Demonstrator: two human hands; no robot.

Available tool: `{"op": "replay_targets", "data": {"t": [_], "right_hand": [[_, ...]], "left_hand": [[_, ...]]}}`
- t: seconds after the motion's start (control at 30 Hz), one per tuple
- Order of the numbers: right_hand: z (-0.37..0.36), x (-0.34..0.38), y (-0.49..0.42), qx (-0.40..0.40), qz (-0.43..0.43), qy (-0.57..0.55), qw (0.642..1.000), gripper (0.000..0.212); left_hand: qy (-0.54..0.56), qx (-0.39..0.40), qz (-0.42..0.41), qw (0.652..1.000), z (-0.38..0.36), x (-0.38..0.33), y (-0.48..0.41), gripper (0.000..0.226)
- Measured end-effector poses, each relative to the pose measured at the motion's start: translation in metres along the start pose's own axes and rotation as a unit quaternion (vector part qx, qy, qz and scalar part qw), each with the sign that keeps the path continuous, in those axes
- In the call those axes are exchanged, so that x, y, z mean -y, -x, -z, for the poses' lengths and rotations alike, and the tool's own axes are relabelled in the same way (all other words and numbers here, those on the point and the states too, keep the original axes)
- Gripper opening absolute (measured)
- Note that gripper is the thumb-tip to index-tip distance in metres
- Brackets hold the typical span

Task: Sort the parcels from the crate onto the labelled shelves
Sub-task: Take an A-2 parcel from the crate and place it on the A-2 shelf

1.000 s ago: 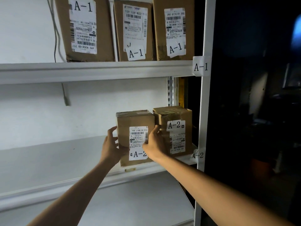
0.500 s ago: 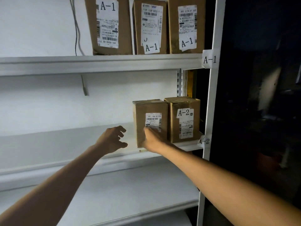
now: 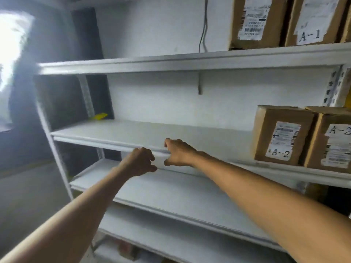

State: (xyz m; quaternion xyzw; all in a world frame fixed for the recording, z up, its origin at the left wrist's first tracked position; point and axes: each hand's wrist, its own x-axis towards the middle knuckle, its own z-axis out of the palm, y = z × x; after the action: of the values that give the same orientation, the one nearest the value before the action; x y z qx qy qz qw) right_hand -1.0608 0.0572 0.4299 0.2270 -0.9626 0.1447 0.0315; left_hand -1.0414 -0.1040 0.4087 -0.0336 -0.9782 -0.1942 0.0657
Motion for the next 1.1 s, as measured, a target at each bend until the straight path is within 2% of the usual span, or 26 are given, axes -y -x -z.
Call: {"op": "replay_targets", "data": {"t": [0.17, 0.3, 0.47, 0.57, 0.63, 0.73, 0.9, 1.0, 1.1], "right_hand": [[-0.043, 0.104, -0.032, 0.033, 0.159, 0.009, 0.987, 0.052], [-0.071, 0.183, -0.039, 0.047, 0.305, -0.021, 0.951, 0.048], [-0.106, 0.27, -0.008, 0.1, 0.475, -0.041, 0.874, 0.042], [-0.128, 0.313, 0.035, 0.139, 0.559, -0.053, 0.816, 0.042], [-0.144, 0.333, 0.063, 0.152, 0.603, -0.048, 0.782, 0.05], [-0.165, 0.365, 0.133, 0.196, 0.676, -0.034, 0.71, 0.054], [-0.179, 0.392, 0.272, 0.242, 0.787, -0.038, 0.566, 0.036], [-0.181, 0.395, 0.356, 0.272, 0.834, -0.035, 0.479, 0.045], [-0.184, 0.392, 0.429, 0.293, 0.864, -0.02, 0.409, 0.048]], "left_hand": [[-0.046, -0.034, 0.146, 0.988, 0.041, 0.093, 0.074, 0.033], [-0.064, -0.094, 0.266, 0.957, 0.071, 0.14, 0.146, 0.031], [-0.078, -0.123, 0.407, 0.902, 0.086, 0.157, 0.257, 0.022], [-0.076, -0.153, 0.492, 0.854, 0.077, 0.145, 0.328, 0.029], [-0.074, -0.172, 0.528, 0.828, 0.067, 0.135, 0.367, 0.033], [-0.081, -0.188, 0.609, 0.767, 0.045, 0.099, 0.451, 0.028], [-0.108, -0.214, 0.736, 0.633, 0.005, 0.014, 0.584, 0.032], [-0.107, -0.229, 0.794, 0.553, -0.022, -0.044, 0.644, 0.032], [-0.093, -0.238, 0.834, 0.489, -0.053, -0.094, 0.692, 0.033]]}}
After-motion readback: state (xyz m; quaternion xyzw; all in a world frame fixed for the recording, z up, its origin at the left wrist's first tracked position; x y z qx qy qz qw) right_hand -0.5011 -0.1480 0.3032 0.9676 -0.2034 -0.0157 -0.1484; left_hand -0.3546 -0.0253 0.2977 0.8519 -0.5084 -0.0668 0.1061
